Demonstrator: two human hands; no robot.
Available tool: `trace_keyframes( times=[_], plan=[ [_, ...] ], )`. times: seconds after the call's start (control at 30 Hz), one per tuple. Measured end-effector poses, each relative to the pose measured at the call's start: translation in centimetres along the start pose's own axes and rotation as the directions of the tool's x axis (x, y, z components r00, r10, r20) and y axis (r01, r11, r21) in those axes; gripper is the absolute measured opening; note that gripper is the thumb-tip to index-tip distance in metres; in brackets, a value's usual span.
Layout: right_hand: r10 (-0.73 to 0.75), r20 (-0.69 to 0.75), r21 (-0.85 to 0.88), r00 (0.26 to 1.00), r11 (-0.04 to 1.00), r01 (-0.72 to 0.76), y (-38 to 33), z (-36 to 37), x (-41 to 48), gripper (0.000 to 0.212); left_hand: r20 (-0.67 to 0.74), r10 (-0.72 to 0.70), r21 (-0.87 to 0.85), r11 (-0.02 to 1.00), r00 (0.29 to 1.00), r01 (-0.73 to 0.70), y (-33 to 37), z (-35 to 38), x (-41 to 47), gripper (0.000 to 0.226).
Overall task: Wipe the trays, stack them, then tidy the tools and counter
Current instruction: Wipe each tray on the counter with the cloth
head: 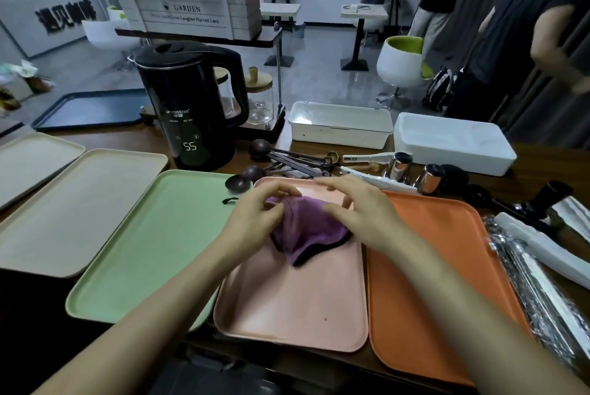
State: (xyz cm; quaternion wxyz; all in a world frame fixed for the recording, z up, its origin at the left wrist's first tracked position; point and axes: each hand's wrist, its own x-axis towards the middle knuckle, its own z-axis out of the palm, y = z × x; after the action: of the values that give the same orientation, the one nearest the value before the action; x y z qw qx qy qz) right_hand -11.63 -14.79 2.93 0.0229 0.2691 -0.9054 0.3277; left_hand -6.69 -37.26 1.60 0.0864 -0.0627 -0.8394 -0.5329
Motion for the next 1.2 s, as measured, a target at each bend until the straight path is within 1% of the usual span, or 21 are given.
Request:
trace_keyframes(
  times=[0.03, 0.07, 0.1, 0.13, 0.17, 0.2, 0.3, 0.4, 0.47, 0.5, 0.53, 0.6, 0.67, 0.77, 0.83, 0.9, 0.97, 1.0, 1.07, 1.13, 1.2],
  plan=[
    [0.002, 0.070, -0.034, 0.998, 0.999, 0.001, 0.0, -0.1, 0.6, 0.055, 0.023, -0.013, -0.075, 0.997, 1.000, 0.015, 0.3, -0.3, 0.0, 0.038],
    [0.003, 0.144, -0.075, 0.990, 0.997, 0.008, 0.0, 0.0, 1.1, 0.058, 0.044, -0.030, -0.140, 0.989, 0.999, 0.036, 0.7, -0.5, 0.0, 0.038],
    [-0.007, 0.192, -0.113, 0.981, 0.993, 0.029, 0.0, 0.4, 1.6, 0.052, 0.064, -0.044, -0.187, 0.981, 0.997, 0.056, 1.2, -0.8, -0.1, 0.036],
    [-0.031, 0.206, -0.139, 0.978, 0.988, 0.061, 0.1, 0.8, 2.0, 0.038, 0.080, -0.051, -0.214, 0.974, 0.995, 0.067, 1.5, -1.0, -0.2, 0.031],
    [-0.063, 0.201, -0.157, 0.977, 0.983, 0.095, 0.1, 1.1, 2.2, 0.022, 0.095, -0.049, -0.227, 0.971, 0.994, 0.069, 1.6, -1.3, -0.2, 0.027],
    [-0.088, 0.193, -0.161, 0.977, 0.980, 0.120, 0.0, 1.4, 2.3, 0.014, 0.109, -0.044, -0.229, 0.971, 0.993, 0.068, 1.6, -1.7, -0.2, 0.024],
    [-0.023, 0.165, -0.088, 0.986, 0.995, 0.038, -0.2, 1.1, 2.1, 0.021, 0.147, -0.052, -0.198, 0.977, 0.988, 0.081, 1.3, -3.1, -0.4, 0.030],
    [-0.023, 0.156, -0.041, 0.987, 0.999, 0.030, -0.8, 0.8, 1.9, 0.032, 0.158, -0.084, -0.167, 0.980, 0.984, 0.111, 1.6, -4.0, -0.6, 0.030],
    [-0.027, 0.161, -0.009, 0.987, 1.000, 0.029, -1.4, 0.7, 1.8, 0.039, 0.147, -0.067, -0.093, 0.992, 0.987, 0.081, 1.7, -4.1, -0.5, 0.020],
    [-0.021, 0.164, 0.011, 0.986, 1.000, 0.020, -1.4, 0.6, 1.8, 0.039, 0.139, -0.042, -0.039, 0.998, 0.989, 0.048, 1.6, -4.1, -0.4, 0.009],
    [-0.004, 0.176, 0.039, 0.984, 0.999, -0.003, -1.4, 0.5, 1.8, 0.037, 0.136, -0.016, 0.007, 1.000, 0.991, 0.015, 1.5, -4.1, -0.3, 0.006],
    [0.042, 0.263, 0.137, 0.964, 0.987, -0.080, -1.4, -0.2, 1.6, 0.030, 0.134, 0.020, 0.049, 0.998, 0.991, -0.027, 1.3, -4.2, 0.2, 0.020],
    [0.039, 0.386, 0.223, 0.922, 0.966, -0.134, -1.4, -1.0, 1.5, 0.021, 0.146, 0.042, 0.051, 0.997, 0.988, -0.050, 1.4, -4.5, 0.5, 0.029],
    [0.026, 0.475, 0.238, 0.880, 0.959, -0.156, -1.7, -2.2, 1.3, 0.012, 0.136, 0.072, 0.071, 0.994, 0.988, -0.083, 1.8, -4.6, 1.3, 0.037],
    [0.053, 0.405, 0.263, 0.913, 0.949, -0.172, -2.0, -3.0, 1.3, 0.006, 0.092, 0.107, 0.072, 0.991, 0.990, -0.114, 2.3, -4.7, 2.1, 0.040],
    [0.083, 0.200, 0.257, 0.976, 0.957, -0.134, -2.0, -3.5, 1.5, 0.007, 0.053, 0.131, 0.010, 0.991, 0.990, -0.132, 2.8, -4.9, 2.8, 0.038],
    [0.085, 0.028, 0.227, 0.996, 0.970, -0.089, -2.1, -3.9, 1.3, 0.010, 0.037, 0.129, -0.069, 0.990, 0.991, -0.127, 3.0, -5.0, 3.2, 0.036],
    [0.070, 0.027, 0.219, 0.997, 0.973, -0.074, -2.0, -3.9, 1.1, 0.013, 0.050, 0.123, -0.086, 0.989, 0.991, -0.119, 2.8, -5.0, 3.2, 0.035],
    [0.059, 0.191, 0.197, 0.980, 0.976, -0.097, -1.7, -3.1, 0.5, 0.018, 0.118, 0.095, -0.038, 0.995, 0.989, -0.091, 1.4, -4.5, 2.5, 0.033],
    [0.099, 0.365, 0.100, 0.926, 0.985, -0.144, -1.1, -1.6, -0.2, 0.016, 0.187, 0.060, 0.102, 0.992, 0.981, -0.080, -0.8, -3.4, 1.4, 0.032],
    [0.157, 0.408, -0.020, 0.899, 0.986, -0.163, -0.5, -0.3, -0.6, 0.015, 0.195, 0.082, 0.320, 0.937, 0.977, -0.142, -3.1, -2.2, 0.5, 0.030]
  ],
)
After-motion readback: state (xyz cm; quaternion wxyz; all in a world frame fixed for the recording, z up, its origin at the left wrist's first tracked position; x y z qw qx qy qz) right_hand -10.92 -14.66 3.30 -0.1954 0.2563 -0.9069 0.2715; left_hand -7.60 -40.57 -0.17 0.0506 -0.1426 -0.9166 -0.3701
